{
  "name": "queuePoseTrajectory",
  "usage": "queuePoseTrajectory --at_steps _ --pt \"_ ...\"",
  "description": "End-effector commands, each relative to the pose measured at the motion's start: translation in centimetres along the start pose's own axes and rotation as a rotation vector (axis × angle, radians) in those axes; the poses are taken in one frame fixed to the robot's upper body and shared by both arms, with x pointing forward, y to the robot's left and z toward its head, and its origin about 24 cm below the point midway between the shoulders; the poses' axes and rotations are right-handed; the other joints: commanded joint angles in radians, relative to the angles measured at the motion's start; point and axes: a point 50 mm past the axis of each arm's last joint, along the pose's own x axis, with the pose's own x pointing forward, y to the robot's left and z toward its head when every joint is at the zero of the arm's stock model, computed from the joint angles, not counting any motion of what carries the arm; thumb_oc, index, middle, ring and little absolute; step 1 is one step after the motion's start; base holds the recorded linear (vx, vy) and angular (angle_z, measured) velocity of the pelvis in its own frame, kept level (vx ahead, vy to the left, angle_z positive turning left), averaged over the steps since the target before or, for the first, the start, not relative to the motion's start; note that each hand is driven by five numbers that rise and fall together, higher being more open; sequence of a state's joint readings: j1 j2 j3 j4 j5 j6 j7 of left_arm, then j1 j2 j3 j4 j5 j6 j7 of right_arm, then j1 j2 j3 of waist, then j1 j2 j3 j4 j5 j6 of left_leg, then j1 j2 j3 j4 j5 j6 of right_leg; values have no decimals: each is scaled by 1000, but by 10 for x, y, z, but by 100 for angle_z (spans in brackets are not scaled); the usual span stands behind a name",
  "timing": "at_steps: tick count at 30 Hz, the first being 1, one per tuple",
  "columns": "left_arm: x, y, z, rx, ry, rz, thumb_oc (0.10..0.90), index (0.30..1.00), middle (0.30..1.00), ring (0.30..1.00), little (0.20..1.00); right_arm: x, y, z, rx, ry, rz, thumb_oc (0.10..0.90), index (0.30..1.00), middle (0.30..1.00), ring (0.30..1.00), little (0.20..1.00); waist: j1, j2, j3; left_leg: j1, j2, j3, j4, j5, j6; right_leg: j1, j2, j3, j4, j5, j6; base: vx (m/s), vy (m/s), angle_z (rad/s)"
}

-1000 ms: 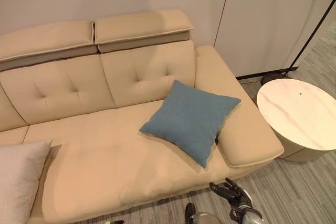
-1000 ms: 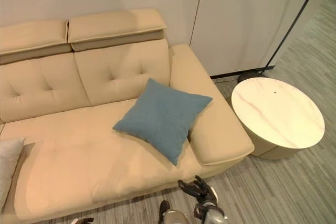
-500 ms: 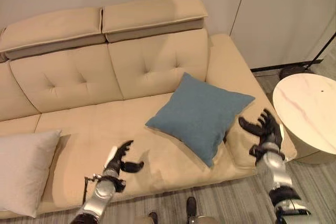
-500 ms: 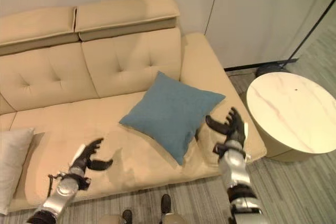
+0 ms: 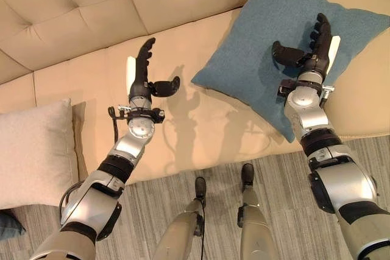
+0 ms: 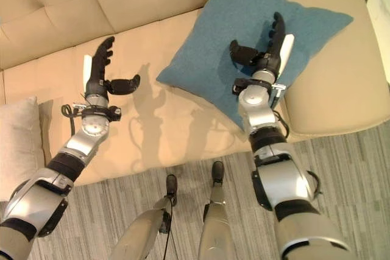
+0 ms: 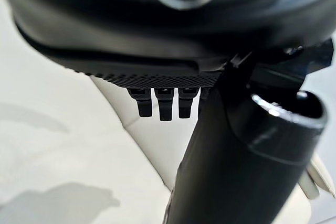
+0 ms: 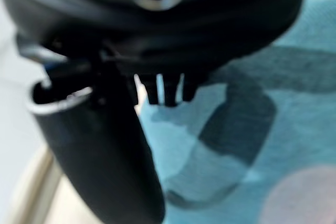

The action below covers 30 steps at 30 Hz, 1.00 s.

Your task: Pick up all the scattered cushions and arrange them neatly on the sofa.

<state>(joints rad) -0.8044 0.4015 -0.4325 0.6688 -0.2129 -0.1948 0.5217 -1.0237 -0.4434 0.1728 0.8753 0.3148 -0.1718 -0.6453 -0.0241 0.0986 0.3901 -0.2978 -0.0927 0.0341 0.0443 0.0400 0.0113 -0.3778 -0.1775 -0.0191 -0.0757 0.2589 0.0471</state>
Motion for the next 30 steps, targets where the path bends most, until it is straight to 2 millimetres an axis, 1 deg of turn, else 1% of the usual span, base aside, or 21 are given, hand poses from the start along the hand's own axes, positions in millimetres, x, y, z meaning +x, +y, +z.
queuePoseTrajectory --at_steps 1,2,3,4,5,7,8,9,10,12,16,19,20,22,24,25,26,27,28,29,30 --pt "18 1 53 -114 -223 102 800 900 900 900 900 8 -28 20 -20 -142 -142 800 900 900 900 900 -39 86 -46 -96 14 -74 -30 37 -11 6 69 91 269 -335 47 64 113 39" --pt "17 -3 56 -105 -237 97 800 900 900 900 900 9 -43 24 -61 -198 -214 800 900 900 900 900 -54 91 -40 -106 1 -78 -19 34 -8 -7 71 112 281 -334 43 102 118 49" --pt "18 -4 57 -96 -242 94 800 900 900 900 900 8 -51 22 -88 -216 -256 800 900 900 900 900 -60 92 -41 -112 -4 -83 -15 31 -7 -11 75 123 285 -334 42 61 66 43" --pt "18 -6 57 -96 -243 91 800 900 900 900 900 8 -52 22 -91 -215 -260 800 900 900 900 900 -58 92 -45 -116 -5 -84 -11 30 -6 -15 74 121 288 -336 42 39 -4 15" --pt "19 -6 60 -77 -255 84 800 900 900 900 900 6 -60 23 -110 -248 -300 800 900 900 900 900 -65 88 -42 -122 -8 -89 -6 26 -4 -18 82 132 295 -341 39 22 -40 3" --pt "20 -8 57 -29 -250 72 800 900 900 900 900 3 -76 14 -173 -252 -371 800 900 900 900 900 -81 77 -39 -138 -15 -104 14 17 1 -24 96 165 310 -352 38 -3 -86 6" --pt "22 -7 56 -19 -247 72 800 900 900 900 900 3 -77 14 -175 -240 -387 800 900 900 900 900 -99 66 -23 -148 -15 -119 35 14 3 -59 127 208 359 -347 36 -51 -91 16" --pt "23 -5 57 -15 -249 71 800 900 900 900 900 3 -77 10 -178 -211 -394 800 900 900 900 900 -102 62 -17 -155 -15 -120 40 13 4 -72 140 223 372 -346 34 -54 -62 20" --pt "23 -4 57 -15 -250 72 800 900 900 900 900 3 -77 10 -175 -211 -394 800 900 900 900 900 -99 60 -18 -161 -14 -116 44 11 3 -81 141 228 380 -348 34 -42 -67 16" --pt "24 -11 56 -22 -227 52 800 900 900 900 900 0 -70 -5 -184 -131 -376 800 900 900 900 900 -91 48 -17 -190 -17 -126 53 14 4 -85 151 243 353 -352 20 -75 -140 8" --pt "28 -13 67 -46 -248 44 800 900 900 900 900 3 -62 -10 -92 -65 -342 800 900 900 900 900 -80 54 -14 -216 -13 -134 49 27 -2 -101 152 228 336 -349 17 -50 -67 -6" --pt "33 -14 77 -82 -251 27 800 900 900 900 900 11 -50 -10 -100 -11 -238 800 900 900 900 900 -69 56 -2 -232 -8 -129 33 40 -8 -128 152 212 335 -342 21 -55 -41 -6" --pt "35 -15 79 -93 -248 28 800 900 900 900 900 13 -42 -5 -100 -21 -202 800 900 900 900 900 -68 54 4 -236 -7 -126 29 43 -9 -133 152 207 334 -341 22 -47 -31 -6" --pt "39 -16 81 -89 -229 14 800 900 900 900 900 13 -29 -8 -135 17 -100 800 900 900 900 900 -69 44 15 -235 -3 -120 22 46 -7 -144 154 199 341 -337 26 -46 12 -4" --pt "45 -17 87 -85 -214 -3 800 900 900 900 900 8 2 -3 -178 30 71 411 316 316 316 316 -58 9 48 -238 17 -89 14 50 -7 -185 154 124 390 -314 39 -105 102 -14" --pt "48 -14 91 -70 -221 4 800 900 900 900 900 4 13 1 -181 13 118 400 300 300 300 300 -53 -4 61 -238 29 -71 11 45 -5 -218 136 51 443 -309 42 -135 122 -48" --pt "51 -15 89 -12 -198 3 800 900 900 900 900 -8 39 5 -175 -6 217 400 300 300 300 300 -56 -15 64 -252 52 -35 5 48 -1 -260 105 -72 506 -301 52 -74 76 -78" --pt "51 -18 80 21 -157 -15 800 900 900 900 900 -16 48 3 -168 -6 262 400 300 300 300 300 -63 -21 61 -256 58 -26 9 50 1 -254 107 -87 495 -315 50 -36 27 -96" --pt "48 -28 70 56 -115 -53 800 900 900 900 900 -27 55 -4 -171 -7 305 400 300 300 300 300 -68 -28 58 -253 58 -17 15 50 -1 -223 118 -76 438 -330 34 20 -8 -75" --pt "44 -32 66 71 -112 -76 569 554 554 554 554 -36 60 -8 -164 -12 336 400 300 300 300 300 -68 -32 61 -245 58 -12 15 50 0 -207 134 -61 411 -341 13 23 -14 -47" --pt "36 -38 57 46 -91 -106 400 300 300 300 300 -46 63 -11 -154 -27 366 400 300 300 300 300 -72 -33 64 -232 52 -9 11 49 2 -197 150 -36 391 -342 1 18 10 -21"
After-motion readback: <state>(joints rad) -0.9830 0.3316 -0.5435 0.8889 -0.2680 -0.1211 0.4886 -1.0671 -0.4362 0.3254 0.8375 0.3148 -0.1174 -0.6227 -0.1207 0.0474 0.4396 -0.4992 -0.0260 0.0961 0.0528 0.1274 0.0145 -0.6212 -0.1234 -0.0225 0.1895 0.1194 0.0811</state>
